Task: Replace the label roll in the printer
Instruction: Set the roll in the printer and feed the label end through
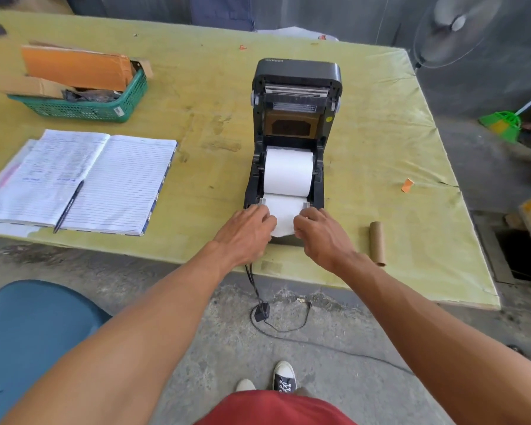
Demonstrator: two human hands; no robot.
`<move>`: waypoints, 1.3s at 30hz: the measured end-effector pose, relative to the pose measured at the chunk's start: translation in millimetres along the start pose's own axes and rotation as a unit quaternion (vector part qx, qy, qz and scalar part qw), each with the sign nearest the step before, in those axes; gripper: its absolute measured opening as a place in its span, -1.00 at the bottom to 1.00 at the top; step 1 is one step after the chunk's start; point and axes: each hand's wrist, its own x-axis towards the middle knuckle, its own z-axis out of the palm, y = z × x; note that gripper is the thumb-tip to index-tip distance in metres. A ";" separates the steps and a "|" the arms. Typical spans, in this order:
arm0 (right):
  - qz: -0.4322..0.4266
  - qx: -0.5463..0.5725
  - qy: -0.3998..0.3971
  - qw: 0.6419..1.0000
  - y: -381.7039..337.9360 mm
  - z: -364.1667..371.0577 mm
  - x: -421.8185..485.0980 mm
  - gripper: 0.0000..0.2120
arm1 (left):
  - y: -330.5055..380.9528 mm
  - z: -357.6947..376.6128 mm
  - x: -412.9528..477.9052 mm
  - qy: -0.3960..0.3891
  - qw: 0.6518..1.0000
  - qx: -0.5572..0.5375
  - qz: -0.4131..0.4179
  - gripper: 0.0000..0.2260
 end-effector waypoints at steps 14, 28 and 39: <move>0.002 0.017 0.006 1.000 -13.6 8.2 -20.7 -0.89 | -4.1 14.1 -14.3 0.034 0.998 0.008 0.052 -0.57; -0.001 -0.090 -0.079 0.993 -5.1 -8.0 -4.9 -0.59 | -12.0 22.8 -7.8 0.007 0.999 -0.022 0.045 -0.45; 0.028 -0.033 -0.149 0.988 -0.6 -11.9 -12.3 -0.32 | -6.7 14.2 -9.2 -0.024 0.999 -0.013 0.035 -0.43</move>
